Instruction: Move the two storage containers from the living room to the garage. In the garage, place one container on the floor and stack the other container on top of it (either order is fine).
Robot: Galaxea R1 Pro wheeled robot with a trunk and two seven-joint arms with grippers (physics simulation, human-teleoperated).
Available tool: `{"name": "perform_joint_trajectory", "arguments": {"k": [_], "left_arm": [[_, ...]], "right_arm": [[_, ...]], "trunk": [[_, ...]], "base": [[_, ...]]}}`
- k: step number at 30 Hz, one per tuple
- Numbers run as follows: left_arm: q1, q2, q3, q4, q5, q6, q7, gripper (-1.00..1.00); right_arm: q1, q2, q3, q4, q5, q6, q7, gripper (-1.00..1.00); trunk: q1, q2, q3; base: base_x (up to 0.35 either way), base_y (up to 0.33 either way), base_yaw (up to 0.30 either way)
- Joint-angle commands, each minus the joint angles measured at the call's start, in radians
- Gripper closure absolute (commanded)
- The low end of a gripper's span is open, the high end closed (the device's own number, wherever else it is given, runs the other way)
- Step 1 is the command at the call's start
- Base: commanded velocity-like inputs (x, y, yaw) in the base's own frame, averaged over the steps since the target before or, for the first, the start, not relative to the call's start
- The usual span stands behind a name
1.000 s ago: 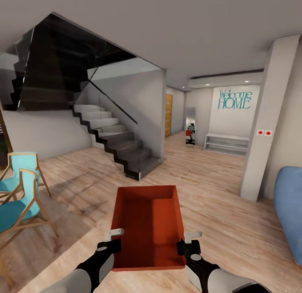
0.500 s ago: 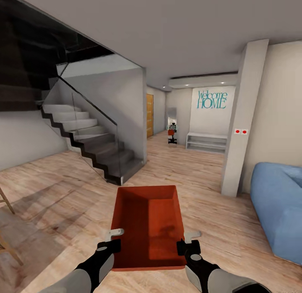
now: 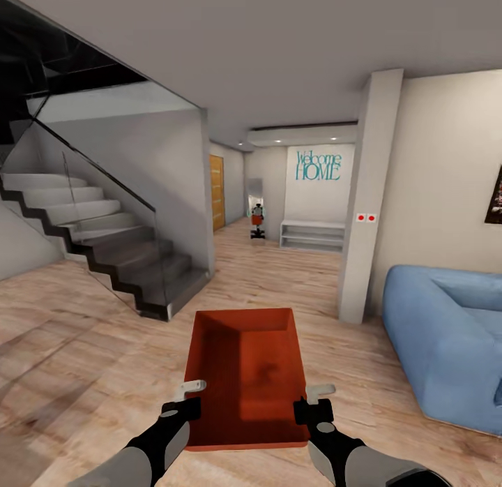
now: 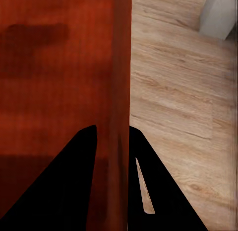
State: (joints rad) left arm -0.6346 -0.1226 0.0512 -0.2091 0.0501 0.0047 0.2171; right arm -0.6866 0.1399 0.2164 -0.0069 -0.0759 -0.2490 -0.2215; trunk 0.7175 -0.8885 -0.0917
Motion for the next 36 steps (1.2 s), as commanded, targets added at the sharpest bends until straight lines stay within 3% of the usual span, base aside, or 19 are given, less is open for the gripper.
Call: {"name": "perform_joint_trajectory", "arguments": {"k": [1, 36], "left_arm": [[0.001, 0.006, -0.05, 0.0, 0.016, 0.001, -0.079, 1.0], [0.001, 0.006, -0.048, 0.0, 0.017, -0.002, -0.079, 1.0]], "right_arm": [[-0.014, -0.002, -0.061, -0.007, 0.007, 0.0, 0.002, 1.0], [-0.014, 0.0, -0.061, -0.007, 0.008, 0.001, 0.001, 1.0]], "trunk": [[0.001, -0.001, -0.002], [0.001, -0.001, -0.002]], "base": [[0.322, 0.0, -0.272], [0.325, 0.0, -0.021]]}}
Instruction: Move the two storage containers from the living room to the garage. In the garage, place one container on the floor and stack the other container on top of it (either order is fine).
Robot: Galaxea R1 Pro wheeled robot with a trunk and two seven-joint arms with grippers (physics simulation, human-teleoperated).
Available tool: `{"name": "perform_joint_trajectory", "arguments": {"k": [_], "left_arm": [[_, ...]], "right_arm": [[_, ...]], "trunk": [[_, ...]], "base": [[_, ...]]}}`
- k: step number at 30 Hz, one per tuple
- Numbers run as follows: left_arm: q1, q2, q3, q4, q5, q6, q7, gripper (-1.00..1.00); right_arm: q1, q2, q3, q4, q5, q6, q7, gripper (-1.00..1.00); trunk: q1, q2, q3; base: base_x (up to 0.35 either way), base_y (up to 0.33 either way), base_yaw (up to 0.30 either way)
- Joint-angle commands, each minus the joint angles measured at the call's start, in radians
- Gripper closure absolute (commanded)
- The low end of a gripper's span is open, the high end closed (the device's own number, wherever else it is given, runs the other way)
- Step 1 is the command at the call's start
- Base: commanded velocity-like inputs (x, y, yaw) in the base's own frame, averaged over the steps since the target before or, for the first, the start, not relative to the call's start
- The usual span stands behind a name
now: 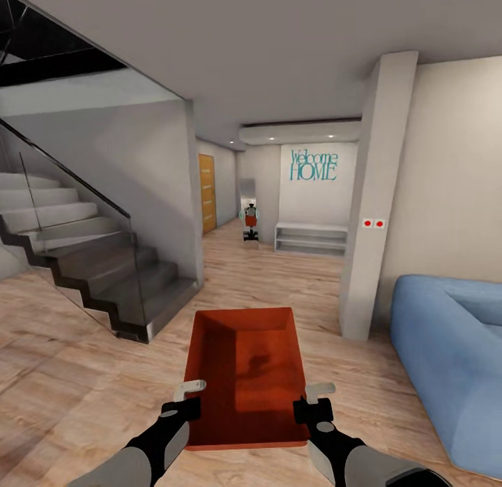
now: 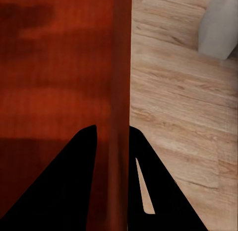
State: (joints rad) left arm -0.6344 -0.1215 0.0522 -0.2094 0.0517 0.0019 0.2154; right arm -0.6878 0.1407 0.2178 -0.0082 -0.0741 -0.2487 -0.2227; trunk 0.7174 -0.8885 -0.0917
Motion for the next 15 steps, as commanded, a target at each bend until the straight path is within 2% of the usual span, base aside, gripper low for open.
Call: {"name": "perform_joint_trajectory", "arguments": {"k": [1, 15], "left_arm": [[0.001, 0.005, -0.049, 0.001, 0.016, 0.001, -0.077, 1.0], [0.001, 0.005, -0.049, 0.001, 0.016, 0.003, -0.077, 1.0]], "right_arm": [[-0.013, -0.001, -0.063, -0.006, 0.007, 0.0, 0.002, 1.0], [-0.012, -0.001, -0.063, -0.006, 0.007, 0.0, 0.002, 1.0]], "trunk": [[0.001, -0.001, -0.002], [0.001, -0.001, -0.002]], "base": [[0.326, 0.0, 0.0], [0.326, 0.0, 0.0]]}}
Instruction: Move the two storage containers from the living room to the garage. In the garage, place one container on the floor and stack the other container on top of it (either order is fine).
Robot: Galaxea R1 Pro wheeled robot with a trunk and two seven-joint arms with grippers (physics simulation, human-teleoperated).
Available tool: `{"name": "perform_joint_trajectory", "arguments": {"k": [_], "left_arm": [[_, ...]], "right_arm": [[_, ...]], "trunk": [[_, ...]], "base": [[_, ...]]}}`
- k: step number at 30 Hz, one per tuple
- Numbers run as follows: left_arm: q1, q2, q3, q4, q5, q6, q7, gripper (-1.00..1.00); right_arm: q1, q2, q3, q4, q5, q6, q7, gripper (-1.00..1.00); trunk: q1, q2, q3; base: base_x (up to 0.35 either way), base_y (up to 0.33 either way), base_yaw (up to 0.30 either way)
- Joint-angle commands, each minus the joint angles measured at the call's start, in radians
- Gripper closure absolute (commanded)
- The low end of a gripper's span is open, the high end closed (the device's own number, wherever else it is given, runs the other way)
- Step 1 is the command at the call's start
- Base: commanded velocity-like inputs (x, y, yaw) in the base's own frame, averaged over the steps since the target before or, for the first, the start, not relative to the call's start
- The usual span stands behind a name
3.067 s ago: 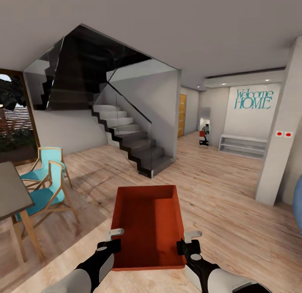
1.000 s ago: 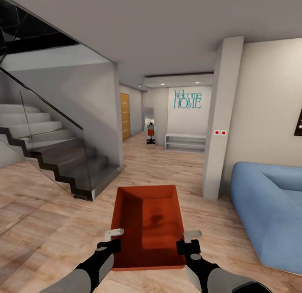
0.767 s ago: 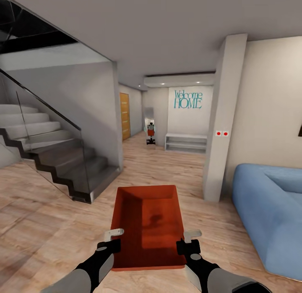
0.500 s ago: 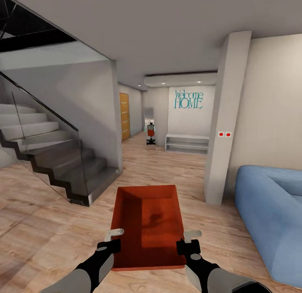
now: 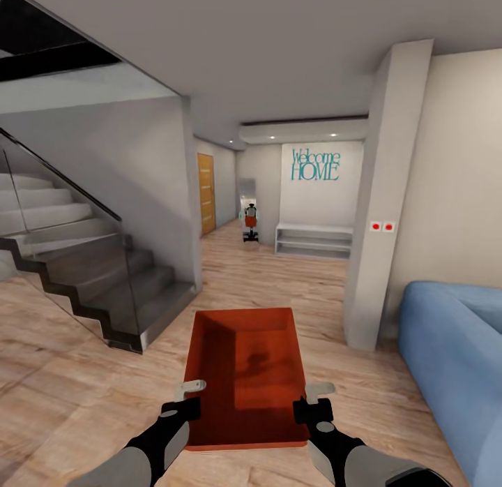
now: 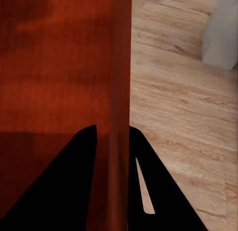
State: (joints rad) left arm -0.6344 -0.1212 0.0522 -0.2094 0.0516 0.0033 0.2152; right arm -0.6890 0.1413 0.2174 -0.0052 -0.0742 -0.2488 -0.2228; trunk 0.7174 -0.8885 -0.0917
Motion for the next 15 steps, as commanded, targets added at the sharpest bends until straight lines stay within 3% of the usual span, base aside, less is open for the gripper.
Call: {"name": "perform_joint_trajectory", "arguments": {"k": [1, 15], "left_arm": [[0.001, 0.005, -0.049, 0.001, 0.016, 0.001, -0.077, 1.0], [0.001, 0.005, -0.048, 0.001, 0.016, 0.001, -0.077, 1.0]], "right_arm": [[-0.011, -0.002, -0.062, -0.009, 0.007, 0.0, 0.002, 1.0], [-0.012, -0.002, -0.062, -0.009, 0.007, 0.0, 0.002, 1.0]], "trunk": [[0.001, -0.001, -0.002], [0.001, -0.001, -0.002]], "base": [[0.326, 0.0, 0.0], [0.326, 0.0, 0.0]]}}
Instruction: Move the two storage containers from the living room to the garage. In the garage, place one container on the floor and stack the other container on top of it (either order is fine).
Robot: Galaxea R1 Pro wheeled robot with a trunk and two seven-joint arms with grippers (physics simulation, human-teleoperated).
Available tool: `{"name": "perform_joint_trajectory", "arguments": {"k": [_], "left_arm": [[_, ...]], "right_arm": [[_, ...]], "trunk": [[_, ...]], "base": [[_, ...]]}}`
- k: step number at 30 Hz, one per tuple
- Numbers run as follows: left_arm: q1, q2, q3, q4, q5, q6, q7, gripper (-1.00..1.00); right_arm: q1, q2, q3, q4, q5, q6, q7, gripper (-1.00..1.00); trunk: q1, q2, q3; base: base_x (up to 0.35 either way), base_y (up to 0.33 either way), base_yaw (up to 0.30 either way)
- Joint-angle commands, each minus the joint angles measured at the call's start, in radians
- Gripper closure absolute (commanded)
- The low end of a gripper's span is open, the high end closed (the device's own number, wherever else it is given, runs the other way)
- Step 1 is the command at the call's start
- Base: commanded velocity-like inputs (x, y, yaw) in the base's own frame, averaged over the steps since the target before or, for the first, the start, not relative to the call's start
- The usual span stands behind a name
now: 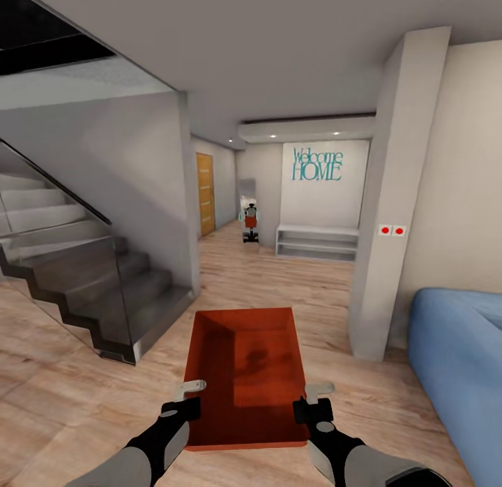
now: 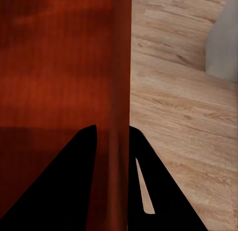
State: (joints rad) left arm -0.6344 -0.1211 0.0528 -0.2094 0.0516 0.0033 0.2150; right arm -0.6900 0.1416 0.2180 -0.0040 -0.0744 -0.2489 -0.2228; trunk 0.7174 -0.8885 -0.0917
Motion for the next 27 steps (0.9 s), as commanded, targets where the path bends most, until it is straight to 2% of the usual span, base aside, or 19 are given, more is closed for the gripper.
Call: {"name": "perform_joint_trajectory", "arguments": {"k": [1, 27], "left_arm": [[0.001, 0.005, -0.049, 0.001, 0.016, 0.001, -0.077, 1.0], [0.001, 0.005, -0.05, 0.001, 0.014, -0.001, -0.077, 1.0]], "right_arm": [[-0.011, -0.002, -0.063, -0.01, 0.007, 0.0, 0.002, 1.0], [-0.01, -0.002, -0.063, -0.01, 0.007, 0.0, 0.002, 1.0]], "trunk": [[0.001, -0.001, -0.002], [0.001, -0.001, -0.002]], "base": [[0.326, 0.0, 0.0], [0.326, 0.0, 0.0]]}}
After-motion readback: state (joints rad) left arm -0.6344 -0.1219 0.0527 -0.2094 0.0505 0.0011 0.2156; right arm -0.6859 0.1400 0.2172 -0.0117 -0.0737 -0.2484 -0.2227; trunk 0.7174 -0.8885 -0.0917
